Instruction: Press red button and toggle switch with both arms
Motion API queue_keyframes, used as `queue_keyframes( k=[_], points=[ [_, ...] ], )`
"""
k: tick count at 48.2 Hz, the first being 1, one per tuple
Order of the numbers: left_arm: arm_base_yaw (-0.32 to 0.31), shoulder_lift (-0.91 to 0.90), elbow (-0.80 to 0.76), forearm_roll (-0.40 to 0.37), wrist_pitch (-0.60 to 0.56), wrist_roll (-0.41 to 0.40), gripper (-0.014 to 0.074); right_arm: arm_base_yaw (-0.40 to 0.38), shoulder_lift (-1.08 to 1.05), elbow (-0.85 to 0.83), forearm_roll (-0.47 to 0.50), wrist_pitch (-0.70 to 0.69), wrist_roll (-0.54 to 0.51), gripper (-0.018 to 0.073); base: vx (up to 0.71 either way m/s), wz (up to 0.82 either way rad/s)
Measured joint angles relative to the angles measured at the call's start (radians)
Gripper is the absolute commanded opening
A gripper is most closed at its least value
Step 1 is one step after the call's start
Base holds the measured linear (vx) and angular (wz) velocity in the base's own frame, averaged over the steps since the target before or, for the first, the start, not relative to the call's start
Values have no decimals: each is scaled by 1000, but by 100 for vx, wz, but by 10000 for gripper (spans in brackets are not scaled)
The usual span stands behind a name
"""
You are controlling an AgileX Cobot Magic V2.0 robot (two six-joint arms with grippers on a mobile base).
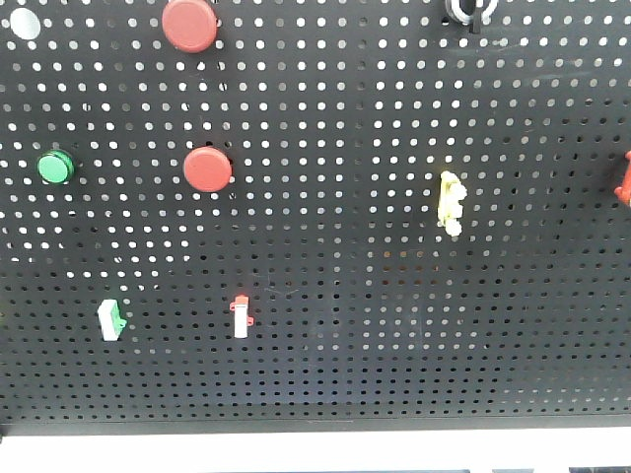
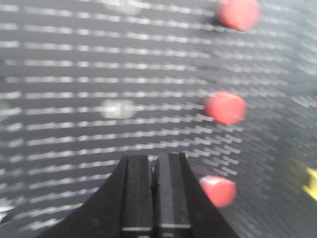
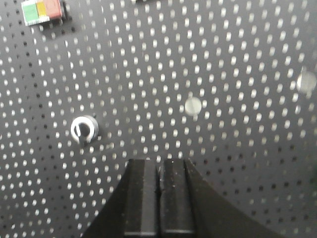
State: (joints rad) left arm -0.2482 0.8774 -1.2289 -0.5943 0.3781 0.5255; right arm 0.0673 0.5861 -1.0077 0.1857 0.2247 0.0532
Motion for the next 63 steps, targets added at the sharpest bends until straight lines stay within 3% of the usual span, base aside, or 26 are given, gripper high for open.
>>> queue_keyframes(
  k=[3,7,11,15,30,44,54,63],
  points=[
    [-38,58,-19,-110,24,157,2,0,2,0,2,2,0,-3,0,0],
    [-77,136,-59,-219,33,307,2,0,6,0,2,3,0,-3,0,0],
    [-98,212,-112,-278,33,394,2,0,14,0,2,5,-2,-3,0,0],
    [-107,282,-182,-300,31,430,2,0,23,0,2,8,-8,-3,0,0],
    [-107,487,-389,-317,9,436,2,0,37,0,3,10,-11,-3,0,0],
    [-107,571,-508,-325,-4,432,2,0,37,0,3,10,-11,-3,0,0],
    [-110,576,-522,-354,-17,432,2,0,37,0,11,49,-11,-3,0,0],
    [-110,494,-449,-324,35,432,2,0,37,0,28,101,-29,-3,0,0]
  ],
)
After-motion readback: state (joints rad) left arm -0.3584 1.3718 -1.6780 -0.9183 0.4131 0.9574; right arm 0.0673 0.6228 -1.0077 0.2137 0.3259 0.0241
